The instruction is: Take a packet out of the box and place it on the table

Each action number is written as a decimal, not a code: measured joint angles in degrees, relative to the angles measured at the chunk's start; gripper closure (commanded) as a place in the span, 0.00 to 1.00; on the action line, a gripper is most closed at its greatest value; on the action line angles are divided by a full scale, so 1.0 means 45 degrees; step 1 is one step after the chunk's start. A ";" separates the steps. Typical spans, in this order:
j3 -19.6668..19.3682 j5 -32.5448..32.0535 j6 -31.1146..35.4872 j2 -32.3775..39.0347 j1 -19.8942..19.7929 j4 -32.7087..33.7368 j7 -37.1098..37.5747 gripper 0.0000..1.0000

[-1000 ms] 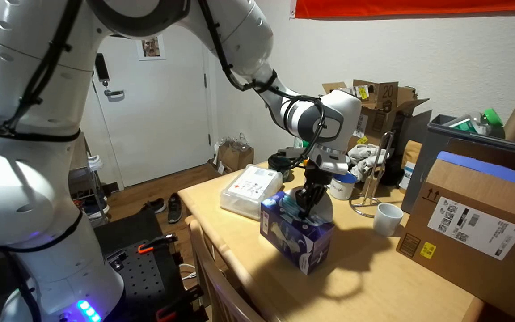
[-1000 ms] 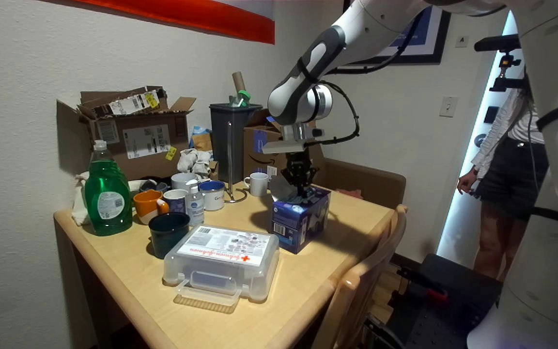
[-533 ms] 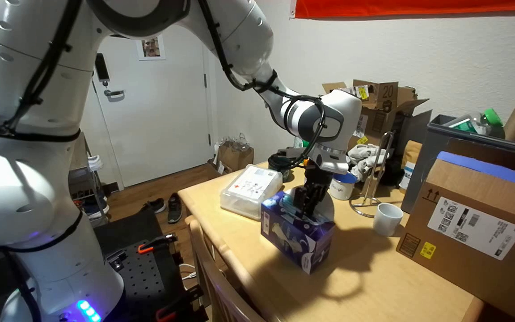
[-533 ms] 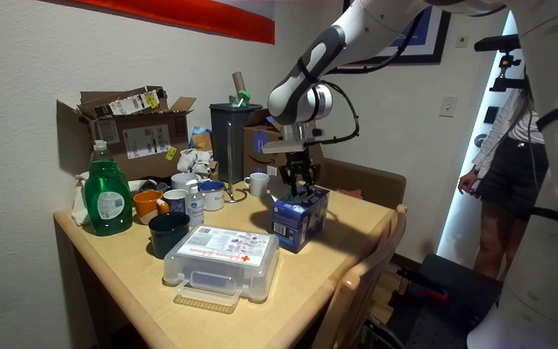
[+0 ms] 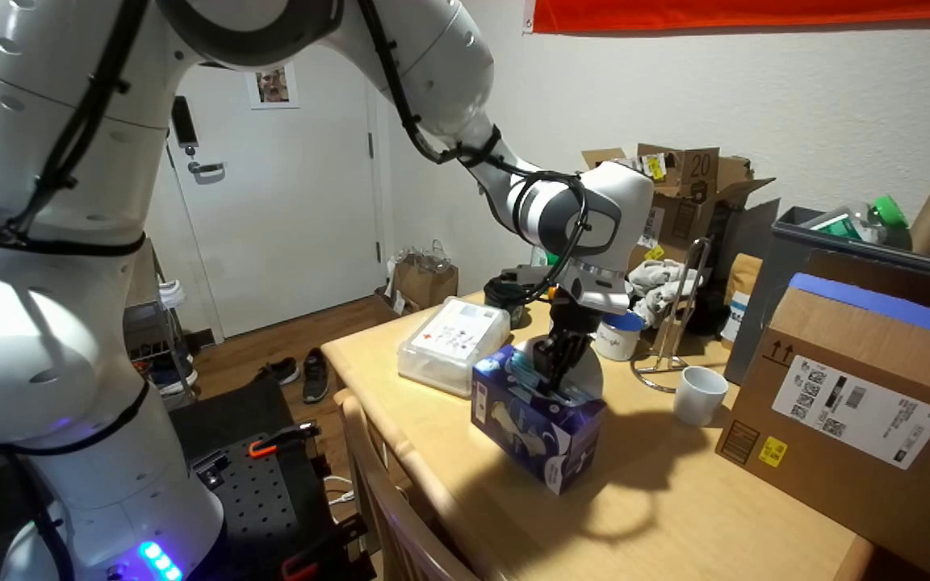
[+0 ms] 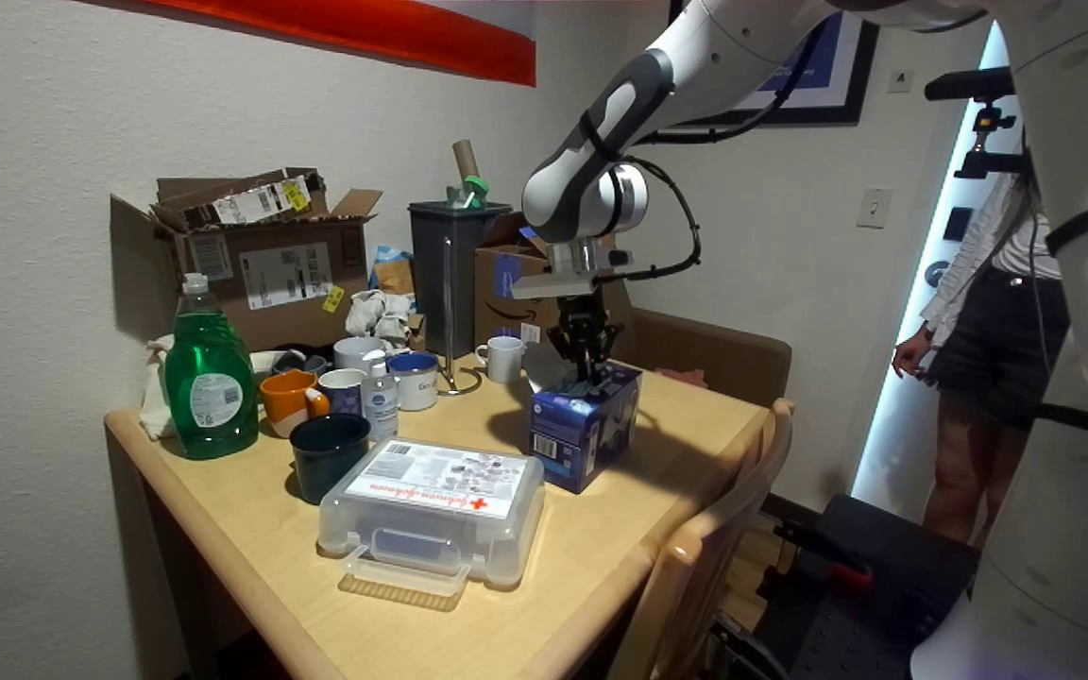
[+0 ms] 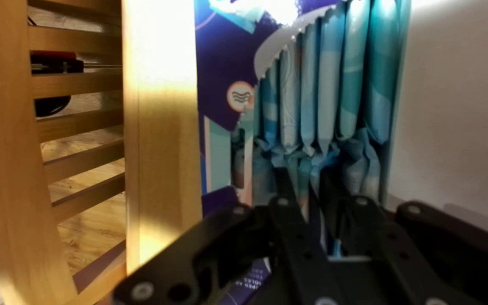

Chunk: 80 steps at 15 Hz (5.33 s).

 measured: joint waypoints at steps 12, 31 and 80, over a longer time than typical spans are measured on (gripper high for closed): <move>0.0001 -0.0002 -0.0172 -0.0002 0.0002 0.0102 -0.0279 0.85; 0.0002 -0.0002 -0.0734 0.0101 0.0002 0.0352 -0.0467 0.93; -0.0341 -0.8522 -0.1509 0.1645 0.2867 0.1762 1.0605 1.00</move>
